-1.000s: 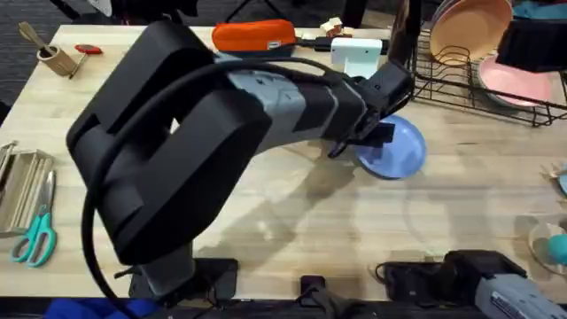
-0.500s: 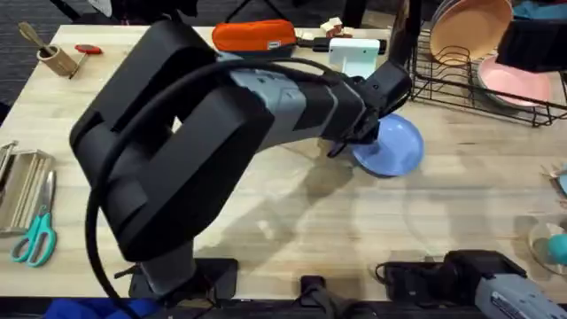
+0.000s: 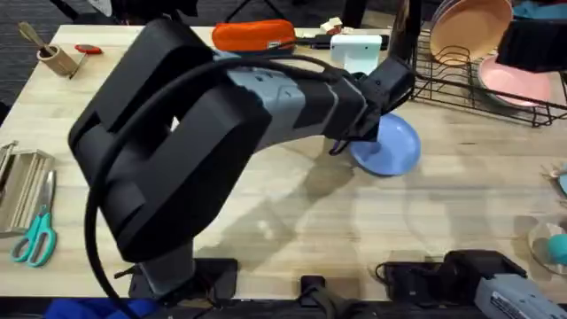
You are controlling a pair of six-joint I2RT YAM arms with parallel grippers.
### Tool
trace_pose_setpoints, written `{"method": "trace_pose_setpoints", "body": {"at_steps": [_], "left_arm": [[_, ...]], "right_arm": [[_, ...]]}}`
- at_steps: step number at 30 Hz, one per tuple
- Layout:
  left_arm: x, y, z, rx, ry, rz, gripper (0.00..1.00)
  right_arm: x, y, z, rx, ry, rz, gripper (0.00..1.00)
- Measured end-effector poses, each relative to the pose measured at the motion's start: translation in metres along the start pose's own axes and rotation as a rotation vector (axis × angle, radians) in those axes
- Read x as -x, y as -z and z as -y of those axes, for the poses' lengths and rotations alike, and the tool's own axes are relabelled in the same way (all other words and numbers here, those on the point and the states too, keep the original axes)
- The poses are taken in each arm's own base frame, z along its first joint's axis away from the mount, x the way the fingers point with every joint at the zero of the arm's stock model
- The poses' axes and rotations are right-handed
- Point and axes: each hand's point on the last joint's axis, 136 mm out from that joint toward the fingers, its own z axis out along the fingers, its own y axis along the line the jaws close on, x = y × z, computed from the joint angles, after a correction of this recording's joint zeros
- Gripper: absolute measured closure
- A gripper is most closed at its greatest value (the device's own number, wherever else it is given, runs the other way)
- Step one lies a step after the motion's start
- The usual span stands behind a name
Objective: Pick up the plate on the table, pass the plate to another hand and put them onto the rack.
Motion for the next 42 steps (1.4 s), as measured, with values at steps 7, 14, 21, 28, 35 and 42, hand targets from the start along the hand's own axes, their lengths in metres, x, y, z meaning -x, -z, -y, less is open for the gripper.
{"method": "trace_pose_setpoints", "body": {"at_steps": [7, 14, 21, 28, 35, 42], "left_arm": [[0.004, -0.001, -0.005, -0.008, 0.015, -0.013, 0.959], [0.023, 0.004, -0.032, 0.055, 0.016, -0.043, 0.959], [0.061, 0.023, -0.049, 0.092, -0.014, -0.043, 0.958], [0.104, 0.052, -0.05, 0.083, -0.017, 0.01, 0.958], [0.127, 0.076, -0.048, 0.075, -0.031, 0.035, 0.958], [0.145, 0.097, -0.062, 0.093, -0.053, 0.039, 0.958]], "right_arm": [[0.0, 0.0, 0.0, 0.0, 0.0, 0.0, 0.006], [0.0, 0.0, 0.0, 0.0, 0.0, 0.0, 0.006], [0.0, 0.0, 0.0, 0.0, 0.0, 0.0, 0.006], [0.0, 0.0, 0.0, 0.0, 0.0, 0.0, 0.006], [0.0, 0.0, 0.0, 0.0, 0.0, 0.0, 0.006], [0.0, 0.0, 0.0, 0.0, 0.0, -0.002, 0.006]]}}
